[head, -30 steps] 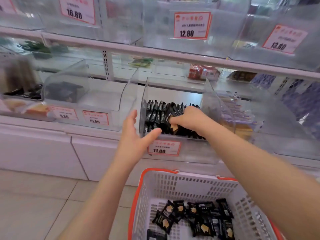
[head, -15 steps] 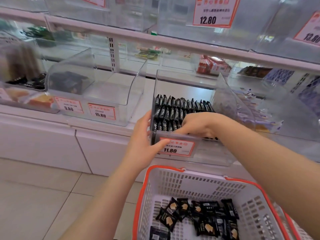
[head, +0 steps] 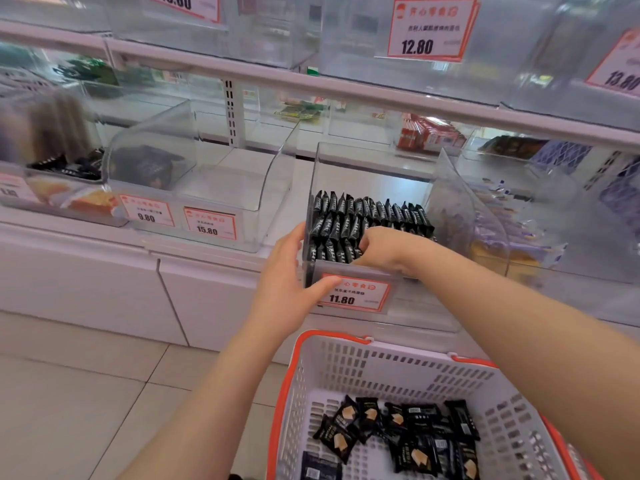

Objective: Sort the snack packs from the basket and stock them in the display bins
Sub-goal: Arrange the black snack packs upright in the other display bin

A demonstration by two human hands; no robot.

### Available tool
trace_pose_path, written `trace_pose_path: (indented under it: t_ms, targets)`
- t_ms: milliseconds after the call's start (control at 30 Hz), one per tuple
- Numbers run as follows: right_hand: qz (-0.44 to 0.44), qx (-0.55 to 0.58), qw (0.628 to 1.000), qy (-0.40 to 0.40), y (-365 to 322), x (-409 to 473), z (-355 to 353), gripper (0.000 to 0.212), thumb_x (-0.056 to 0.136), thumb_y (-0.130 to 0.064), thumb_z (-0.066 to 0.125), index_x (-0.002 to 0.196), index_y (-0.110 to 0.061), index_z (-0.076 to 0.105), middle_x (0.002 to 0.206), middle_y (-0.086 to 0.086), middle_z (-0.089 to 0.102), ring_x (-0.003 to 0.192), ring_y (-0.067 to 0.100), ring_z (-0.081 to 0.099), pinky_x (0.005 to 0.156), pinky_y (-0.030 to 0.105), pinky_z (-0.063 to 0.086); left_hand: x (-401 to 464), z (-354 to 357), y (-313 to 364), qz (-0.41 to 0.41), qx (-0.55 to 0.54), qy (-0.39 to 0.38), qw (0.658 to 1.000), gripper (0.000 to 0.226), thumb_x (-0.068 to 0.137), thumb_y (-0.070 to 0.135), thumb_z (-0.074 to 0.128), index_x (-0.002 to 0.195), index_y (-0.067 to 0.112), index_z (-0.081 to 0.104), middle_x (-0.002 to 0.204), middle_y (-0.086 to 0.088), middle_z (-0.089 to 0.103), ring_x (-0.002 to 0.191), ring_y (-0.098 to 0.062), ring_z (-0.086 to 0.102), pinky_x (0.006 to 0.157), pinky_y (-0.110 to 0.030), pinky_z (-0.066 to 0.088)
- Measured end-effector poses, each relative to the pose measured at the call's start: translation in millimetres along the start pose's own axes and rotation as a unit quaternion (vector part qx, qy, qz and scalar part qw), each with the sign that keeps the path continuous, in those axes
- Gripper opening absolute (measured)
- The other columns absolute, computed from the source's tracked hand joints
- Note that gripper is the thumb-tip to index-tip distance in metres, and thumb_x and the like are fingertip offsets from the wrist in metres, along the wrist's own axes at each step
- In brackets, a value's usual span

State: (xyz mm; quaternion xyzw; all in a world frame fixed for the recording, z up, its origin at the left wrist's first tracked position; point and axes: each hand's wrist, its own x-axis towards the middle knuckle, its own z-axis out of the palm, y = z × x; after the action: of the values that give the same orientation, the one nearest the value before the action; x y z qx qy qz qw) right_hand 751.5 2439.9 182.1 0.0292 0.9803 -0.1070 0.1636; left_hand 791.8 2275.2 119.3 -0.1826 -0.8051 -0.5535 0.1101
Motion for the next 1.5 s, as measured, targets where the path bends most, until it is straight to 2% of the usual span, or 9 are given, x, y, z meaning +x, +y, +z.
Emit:
trace_pose_path:
  t_ms: [200, 367, 500, 667, 900, 1067, 1233, 1367, 1500]
  targets:
    - [-0.048, 0.072, 0.992, 0.090, 24, -18, -6, 0.035, 0.087, -0.040, 0.059, 0.093, -0.006, 0.067, 0.089, 0.009, 0.068, 0.076, 0.020, 0.059, 0.068, 0.029, 0.045, -14, -2, 30, 0.058, 0.143, 0.120, 0.981, 0.063, 0.073, 0.015, 0.074, 0.128, 0.007, 0.045, 0.121, -0.006, 0.049, 0.112, -0.017, 0.042, 0.097, -0.016, 0.027]
    - [-0.210, 0.193, 0.918, 0.276, 43, -91, 14, 0.008, 0.084, -0.033, 0.058, 0.077, -0.030, 0.060, 0.065, -0.012, 0.061, 0.060, -0.001, 0.053, 0.057, 0.009, 0.036, -38, 9, 56, 0.136, 0.122, 0.059, 0.981, 0.035, 0.076, 0.012, 0.070, 0.108, 0.010, 0.057, 0.095, 0.009, 0.047, 0.087, -0.001, 0.042, 0.083, -0.005, 0.031]
    - [-0.184, 0.179, 0.957, 0.136, 86, -127, 61, 0.020, 0.089, -0.024, 0.058, 0.075, -0.038, 0.056, 0.061, -0.018, 0.061, 0.056, -0.005, 0.052, 0.054, 0.009, 0.038, -56, 45, 53, 0.091, 0.150, -0.156, 0.972, 0.026, 0.082, 0.022, 0.063, 0.108, 0.022, 0.059, 0.079, 0.016, 0.048, 0.073, -0.005, 0.047, 0.073, -0.024, 0.045]
    - [-0.037, 0.122, 0.990, -0.055, 174, -124, 112, 0.015, 0.093, -0.024, 0.054, 0.102, -0.016, 0.064, 0.089, -0.008, 0.062, 0.067, -0.008, 0.049, 0.059, 0.004, 0.038, -71, 115, 23, 0.038, 0.322, -0.379, 0.867, 0.032, 0.089, 0.027, 0.051, 0.121, 0.020, 0.053, 0.117, 0.000, 0.059, 0.105, -0.020, 0.056, 0.083, -0.036, 0.051]
    - [0.160, 0.403, 0.896, -0.095, 268, -133, 184, 0.010, 0.096, -0.015, 0.048, 0.092, -0.012, 0.057, 0.079, 0.003, 0.059, 0.060, 0.010, 0.053, 0.054, 0.018, 0.039, -109, 214, -31, 0.007, 0.390, -0.524, 0.757, 0.025, 0.093, 0.023, 0.043, 0.113, 0.010, 0.050, 0.117, -0.013, 0.055, 0.105, -0.032, 0.054, 0.083, -0.044, 0.050]
    - [0.154, 0.267, 0.940, -0.145, 320, -138, 264, 0.014, 0.095, -0.021, 0.051, 0.081, -0.020, 0.055, 0.081, -0.004, 0.057, 0.076, 0.010, 0.054, 0.068, 0.023, 0.043, -167, 267, -76, -0.068, 0.384, -0.596, 0.702, 0.028, 0.094, 0.018, 0.040, 0.118, 0.011, 0.052, 0.118, -0.012, 0.055, 0.103, -0.031, 0.054, 0.074, -0.039, 0.045]
    - [0.081, 0.034, 0.978, -0.190, 337, -124, 335, 0.025, 0.092, -0.012, 0.044, 0.114, -0.011, 0.056, 0.119, 0.007, 0.057, 0.109, 0.023, 0.052, 0.091, 0.031, 0.041, -211, 290, -115, -0.162, 0.362, -0.628, 0.670, 0.028, 0.097, 0.023, 0.038, 0.117, 0.009, 0.050, 0.112, -0.012, 0.055, 0.095, -0.029, 0.056, 0.078, -0.040, 0.051]
    - [-0.006, -0.168, 0.959, -0.230, 337, -109, 371, 0.038, 0.091, -0.007, 0.038, 0.128, -0.008, 0.049, 0.132, 0.013, 0.045, 0.126, 0.032, 0.035, 0.107, 0.042, 0.029, -229, 299, -134, -0.212, 0.379, -0.610, 0.663, 0.036, 0.097, 0.029, 0.037, 0.130, 0.016, 0.039, 0.125, -0.007, 0.045, 0.107, -0.028, 0.052, 0.071, -0.034, 0.040]
    - [-0.048, -0.253, 0.941, -0.221, 342, -103, 383, 0.038, 0.095, -0.008, 0.030, 0.130, -0.003, 0.045, 0.135, 0.019, 0.042, 0.126, 0.036, 0.033, 0.105, 0.046, 0.027, -234, 308, -149, -0.237, 0.390, -0.587, 0.668, 0.041, 0.098, 0.032, 0.039, 0.134, 0.015, 0.034, 0.132, -0.008, 0.039, 0.118, -0.027, 0.045, 0.087, -0.036, 0.042]
